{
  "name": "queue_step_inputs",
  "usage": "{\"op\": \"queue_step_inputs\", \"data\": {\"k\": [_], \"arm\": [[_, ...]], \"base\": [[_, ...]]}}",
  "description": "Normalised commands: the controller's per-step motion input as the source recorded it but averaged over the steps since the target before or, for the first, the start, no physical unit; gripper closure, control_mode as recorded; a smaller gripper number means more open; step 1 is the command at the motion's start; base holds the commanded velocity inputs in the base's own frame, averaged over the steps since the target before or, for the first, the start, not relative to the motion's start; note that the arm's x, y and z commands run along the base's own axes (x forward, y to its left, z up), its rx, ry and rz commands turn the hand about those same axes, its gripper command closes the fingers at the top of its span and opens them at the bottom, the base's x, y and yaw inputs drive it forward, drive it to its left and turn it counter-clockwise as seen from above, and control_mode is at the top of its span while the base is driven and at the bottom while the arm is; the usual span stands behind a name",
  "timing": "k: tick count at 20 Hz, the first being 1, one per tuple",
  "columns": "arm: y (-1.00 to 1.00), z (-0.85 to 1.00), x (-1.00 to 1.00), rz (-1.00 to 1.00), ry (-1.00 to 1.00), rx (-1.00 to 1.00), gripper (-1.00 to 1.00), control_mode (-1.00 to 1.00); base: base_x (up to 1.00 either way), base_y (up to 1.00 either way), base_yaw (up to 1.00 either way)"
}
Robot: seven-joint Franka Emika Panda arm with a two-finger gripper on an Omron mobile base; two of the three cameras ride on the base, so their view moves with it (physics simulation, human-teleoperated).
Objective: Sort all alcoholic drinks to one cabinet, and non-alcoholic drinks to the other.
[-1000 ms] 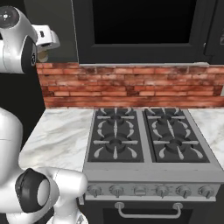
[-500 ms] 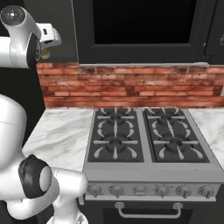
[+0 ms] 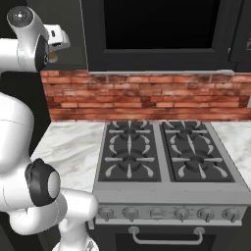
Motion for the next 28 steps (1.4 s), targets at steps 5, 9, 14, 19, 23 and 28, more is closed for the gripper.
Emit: {"op": "queue_step_inputs", "data": {"k": [5,9,14,19,23,28], "arm": [[0.15,0.0,0.37,0.0,0.0,0.0,1.0,-1.0],[0.14,0.0,0.38,0.0,0.0,0.0,1.0,-1.0],[0.11,0.0,0.39,0.0,0.0,0.0,1.0,-1.0],[0.08,0.0,0.39,0.0,0.0,0.0,1.0,-1.0],[0.08,0.0,0.34,0.0,0.0,0.0,1.0,-1.0],[0.11,0.0,0.28,0.0,0.02,0.0,1.0,-1.0]], "base": [[0.0,0.0,0.0],[0.0,0.0,0.0],[0.0,0.0,0.0],[0.0,0.0,0.0],[0.0,0.0,0.0],[0.0,0.0,0.0]]}}
